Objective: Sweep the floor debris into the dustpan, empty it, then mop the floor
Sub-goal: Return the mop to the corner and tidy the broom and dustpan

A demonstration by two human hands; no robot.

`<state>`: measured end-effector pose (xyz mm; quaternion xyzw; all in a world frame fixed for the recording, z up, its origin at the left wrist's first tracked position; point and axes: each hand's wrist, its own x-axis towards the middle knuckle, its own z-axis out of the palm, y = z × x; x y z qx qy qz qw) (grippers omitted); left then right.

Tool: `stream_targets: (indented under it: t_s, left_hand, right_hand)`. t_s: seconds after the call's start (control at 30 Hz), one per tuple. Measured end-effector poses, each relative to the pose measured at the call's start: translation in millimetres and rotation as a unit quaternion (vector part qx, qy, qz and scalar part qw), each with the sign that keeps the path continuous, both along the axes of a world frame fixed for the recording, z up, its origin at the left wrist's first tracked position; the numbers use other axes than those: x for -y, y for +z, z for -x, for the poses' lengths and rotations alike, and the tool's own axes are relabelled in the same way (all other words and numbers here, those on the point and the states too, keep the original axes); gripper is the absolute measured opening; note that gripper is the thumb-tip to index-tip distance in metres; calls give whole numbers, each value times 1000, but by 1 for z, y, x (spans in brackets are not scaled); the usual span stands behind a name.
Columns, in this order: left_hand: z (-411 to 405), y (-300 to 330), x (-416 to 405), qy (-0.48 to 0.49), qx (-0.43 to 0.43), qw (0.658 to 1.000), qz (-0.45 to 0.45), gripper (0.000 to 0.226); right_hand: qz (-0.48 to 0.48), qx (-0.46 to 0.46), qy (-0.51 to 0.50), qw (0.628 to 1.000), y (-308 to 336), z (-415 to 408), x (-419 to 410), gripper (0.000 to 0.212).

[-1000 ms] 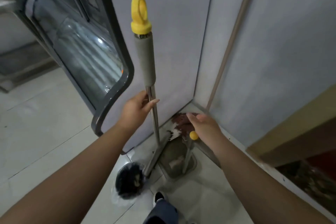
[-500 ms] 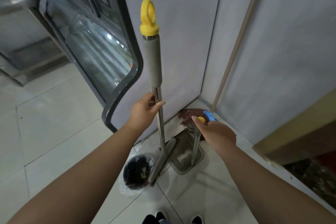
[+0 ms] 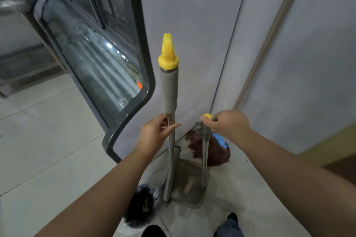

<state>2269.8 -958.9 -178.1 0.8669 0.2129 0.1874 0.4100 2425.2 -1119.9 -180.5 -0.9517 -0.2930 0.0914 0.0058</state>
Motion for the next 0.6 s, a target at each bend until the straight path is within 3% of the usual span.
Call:
stream_targets:
  t_s: [0.33, 0.47, 0.6]
  left_hand:
    - [-71, 3, 0, 131, -20, 989, -64, 25]
    - [-93, -2, 10, 203, -36, 977, -51, 18]
    - [-99, -11, 10, 241, -50, 969, -10, 14]
  right_hand:
    - [-32, 23, 264, 964, -10, -126, -47, 65]
    - [-28, -52, 342, 938, -24, -158, -62, 58]
    - [-1, -146, 333, 932, -37, -190, -66, 48]
